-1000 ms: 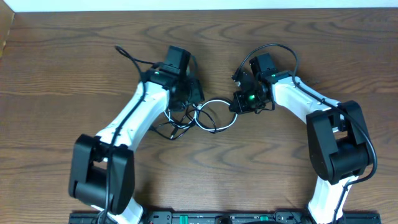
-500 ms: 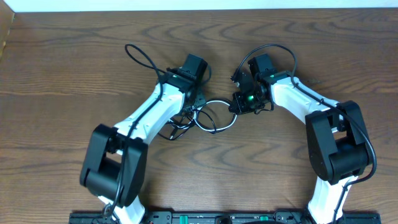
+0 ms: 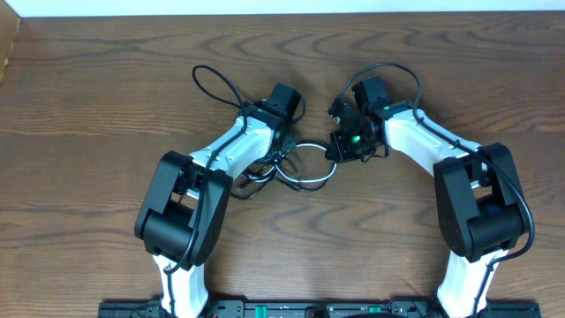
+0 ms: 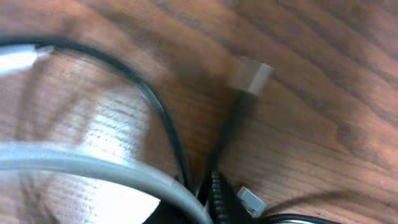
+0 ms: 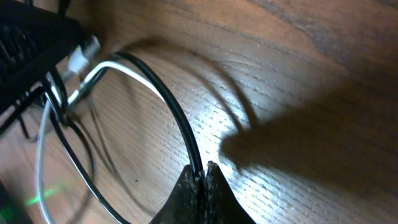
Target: Untangle cables
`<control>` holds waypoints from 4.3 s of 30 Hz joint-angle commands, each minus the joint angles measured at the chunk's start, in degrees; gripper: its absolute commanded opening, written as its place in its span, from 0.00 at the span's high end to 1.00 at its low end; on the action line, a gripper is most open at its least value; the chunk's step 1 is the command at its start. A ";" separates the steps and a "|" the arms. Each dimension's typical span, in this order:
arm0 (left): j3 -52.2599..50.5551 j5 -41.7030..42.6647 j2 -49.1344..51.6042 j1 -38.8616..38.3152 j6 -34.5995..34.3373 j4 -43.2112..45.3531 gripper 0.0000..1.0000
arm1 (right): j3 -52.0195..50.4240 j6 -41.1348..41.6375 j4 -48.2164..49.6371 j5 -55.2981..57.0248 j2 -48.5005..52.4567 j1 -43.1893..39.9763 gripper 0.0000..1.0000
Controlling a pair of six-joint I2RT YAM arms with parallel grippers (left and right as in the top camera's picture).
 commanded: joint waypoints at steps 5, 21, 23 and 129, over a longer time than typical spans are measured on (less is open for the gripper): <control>0.28 4.02 -7.74 3.32 -0.20 1.88 0.93 | 0.59 -0.94 -0.02 -0.20 -0.90 0.50 0.99; 0.28 30.05 -27.78 19.61 -0.17 11.13 0.93 | 0.59 -0.94 0.02 3.15 -0.90 0.48 0.99; 0.28 34.21 -28.63 22.38 -0.20 12.02 0.92 | 0.59 -0.94 0.02 4.17 -0.90 0.44 0.99; -0.50 67.52 -28.37 27.74 68.22 -8.37 0.92 | 4.20 40.94 37.75 -37.38 -1.42 -2.64 0.61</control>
